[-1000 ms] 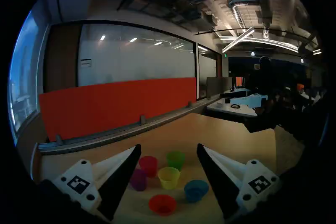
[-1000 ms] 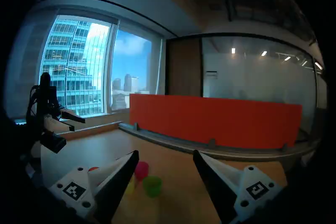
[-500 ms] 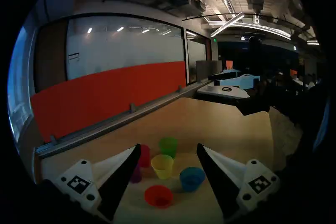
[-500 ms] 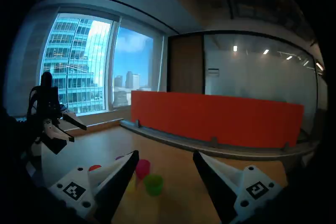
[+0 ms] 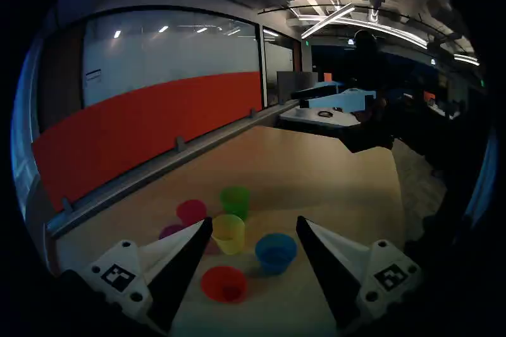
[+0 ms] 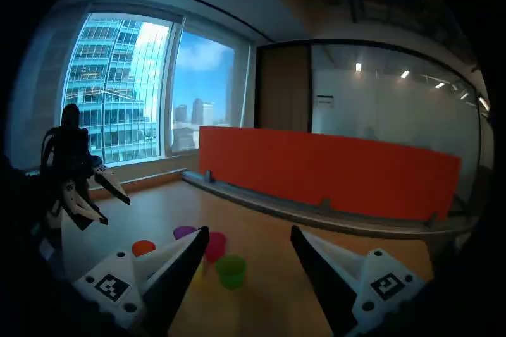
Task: Pour water
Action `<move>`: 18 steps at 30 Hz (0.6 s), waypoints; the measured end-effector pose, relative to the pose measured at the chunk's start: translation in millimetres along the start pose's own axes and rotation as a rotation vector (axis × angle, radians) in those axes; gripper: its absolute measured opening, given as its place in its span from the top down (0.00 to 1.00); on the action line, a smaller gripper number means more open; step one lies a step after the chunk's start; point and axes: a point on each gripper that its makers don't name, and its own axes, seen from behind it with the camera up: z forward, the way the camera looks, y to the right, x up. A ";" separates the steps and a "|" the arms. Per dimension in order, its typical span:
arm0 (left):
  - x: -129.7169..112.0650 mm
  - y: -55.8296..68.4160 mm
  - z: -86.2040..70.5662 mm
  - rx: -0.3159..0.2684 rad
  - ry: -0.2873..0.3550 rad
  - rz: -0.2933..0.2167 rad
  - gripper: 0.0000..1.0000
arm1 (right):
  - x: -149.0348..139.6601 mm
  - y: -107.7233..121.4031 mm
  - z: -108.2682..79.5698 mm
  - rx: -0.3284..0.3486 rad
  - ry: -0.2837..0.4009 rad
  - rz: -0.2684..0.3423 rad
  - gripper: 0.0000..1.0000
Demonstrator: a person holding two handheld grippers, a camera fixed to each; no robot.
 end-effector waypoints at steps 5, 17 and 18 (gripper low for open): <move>-13.9 2.5 8.8 -0.014 -0.030 0.008 0.01 | -8.8 -2.7 4.7 0.011 -0.031 -0.011 0.00; -40.5 9.5 25.9 -0.041 -0.088 0.029 0.01 | -31.5 -0.4 17.0 0.024 -0.075 -0.013 0.00; -43.3 10.6 27.4 -0.044 -0.094 0.030 0.01 | -33.8 0.3 18.0 0.024 -0.078 -0.013 0.00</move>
